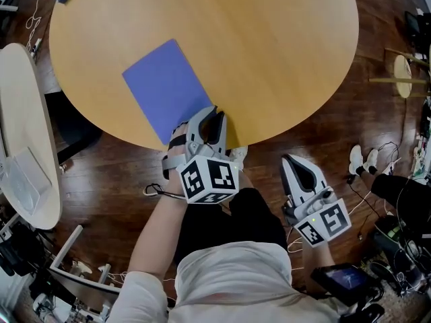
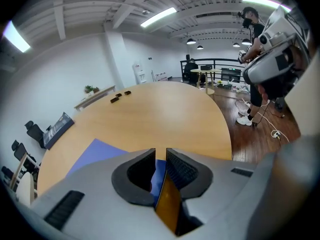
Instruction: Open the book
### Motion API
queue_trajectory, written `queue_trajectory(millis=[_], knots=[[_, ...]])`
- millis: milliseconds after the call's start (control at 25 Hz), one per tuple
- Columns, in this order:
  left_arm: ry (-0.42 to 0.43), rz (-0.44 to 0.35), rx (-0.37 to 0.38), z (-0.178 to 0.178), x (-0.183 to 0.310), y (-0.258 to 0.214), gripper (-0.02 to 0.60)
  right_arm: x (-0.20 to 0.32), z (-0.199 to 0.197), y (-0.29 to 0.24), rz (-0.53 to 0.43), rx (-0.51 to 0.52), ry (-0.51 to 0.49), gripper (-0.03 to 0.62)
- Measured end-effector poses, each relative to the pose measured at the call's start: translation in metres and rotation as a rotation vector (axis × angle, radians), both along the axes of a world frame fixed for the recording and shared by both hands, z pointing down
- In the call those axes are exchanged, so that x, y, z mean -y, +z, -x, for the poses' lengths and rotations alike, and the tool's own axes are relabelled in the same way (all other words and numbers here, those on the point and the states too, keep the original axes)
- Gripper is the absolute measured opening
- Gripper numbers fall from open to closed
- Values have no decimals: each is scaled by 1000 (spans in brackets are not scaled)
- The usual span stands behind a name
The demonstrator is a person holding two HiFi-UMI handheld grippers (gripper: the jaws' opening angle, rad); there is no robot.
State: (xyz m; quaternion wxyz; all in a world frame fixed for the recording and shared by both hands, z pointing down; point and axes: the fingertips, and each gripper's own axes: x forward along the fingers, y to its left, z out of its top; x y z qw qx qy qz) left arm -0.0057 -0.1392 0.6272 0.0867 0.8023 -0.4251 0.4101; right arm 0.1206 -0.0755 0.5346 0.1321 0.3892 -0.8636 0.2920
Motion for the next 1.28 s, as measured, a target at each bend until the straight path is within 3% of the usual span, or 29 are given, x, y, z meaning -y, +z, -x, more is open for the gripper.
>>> queue_trajectory(millis=[120,200,400,640,760,960,1080,1160,1280], knots=[[-19,15,-16,1,3,1,67,2,-1,-2,0,4,3,3],[-27,18,-20,1,3,2,22,3,-1,-2,0,6,5,3],[-53,23,-67,2,7,-4,12,4,-1,-3,2,8,4,3],[4,-79,-105,-8,2,-34,11,0,5,-10,-4,18,-18,3],[8,-118,-174,-7,0,-58,11,2,14,-14,-5,24,-42,3],[-142,-216,-356,41,-8,-119,11,0,42,-21,-11,45,-112,3],[-311,-253,-451,90,-24,-139,11,-8,71,-25,-11,63,-171,3],[-417,-252,-472,120,-37,-142,11,-11,92,-27,-11,77,-213,3],[-504,-260,-483,151,-48,-146,11,-14,113,-33,-12,99,-259,3]])
